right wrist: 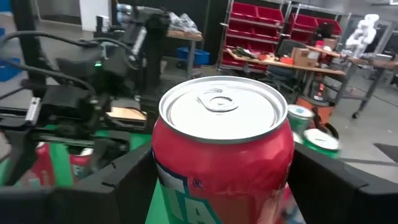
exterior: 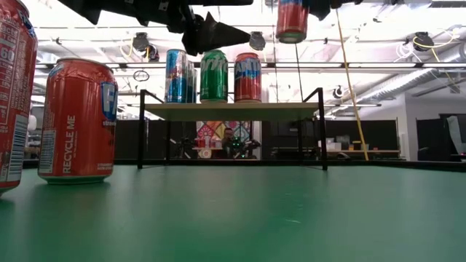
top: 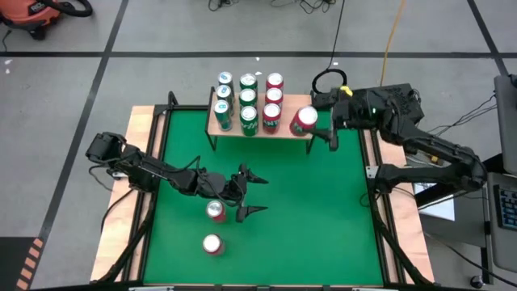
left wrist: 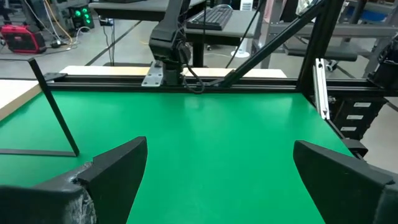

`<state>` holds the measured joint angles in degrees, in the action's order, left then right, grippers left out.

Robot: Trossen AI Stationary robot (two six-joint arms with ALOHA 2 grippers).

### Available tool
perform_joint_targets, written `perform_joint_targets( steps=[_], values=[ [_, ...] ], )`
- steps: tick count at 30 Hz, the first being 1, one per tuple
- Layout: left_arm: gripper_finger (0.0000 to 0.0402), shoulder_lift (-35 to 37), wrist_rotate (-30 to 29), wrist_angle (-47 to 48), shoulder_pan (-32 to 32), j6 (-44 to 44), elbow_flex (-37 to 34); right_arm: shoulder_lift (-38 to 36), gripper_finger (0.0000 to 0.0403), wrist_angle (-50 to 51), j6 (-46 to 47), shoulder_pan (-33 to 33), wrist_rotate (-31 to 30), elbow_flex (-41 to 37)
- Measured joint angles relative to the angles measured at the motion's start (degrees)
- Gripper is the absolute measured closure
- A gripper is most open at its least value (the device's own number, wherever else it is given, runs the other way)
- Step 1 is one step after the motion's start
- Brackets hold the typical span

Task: Place canned beverage on shelf
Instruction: Put the orange soda can on the shelf

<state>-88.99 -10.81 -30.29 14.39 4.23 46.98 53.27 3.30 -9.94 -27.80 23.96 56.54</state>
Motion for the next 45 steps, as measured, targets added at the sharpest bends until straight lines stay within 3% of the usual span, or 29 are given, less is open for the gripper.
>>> perform_joint_targets(
  steps=[13, 23, 34, 45],
  values=[
    [0.0004, -0.04, -0.74, 1.35, -0.2, 0.32, -0.04, 15.83, 0.0108, 8.02, -5.33, -15.21, 13.71, 17.5],
    [0.0004, -0.04, -1.51, 2.56, -0.26, 1.27, -0.04, 23.41, 0.0108, 8.08, -7.3, -27.06, 27.03, 17.81],
    [0.0004, -0.04, -1.68, 2.56, -1.43, 1.33, -0.04, 34.41, 0.0108, 4.38, -11.36, -34.5, 40.92, 17.8],
    [0.0004, -0.04, -1.68, 2.56, -1.96, 1.06, -0.04, 39.89, 0.0108, 4.19, -16.26, -36.13, 43.89, 17.76]
  ],
)
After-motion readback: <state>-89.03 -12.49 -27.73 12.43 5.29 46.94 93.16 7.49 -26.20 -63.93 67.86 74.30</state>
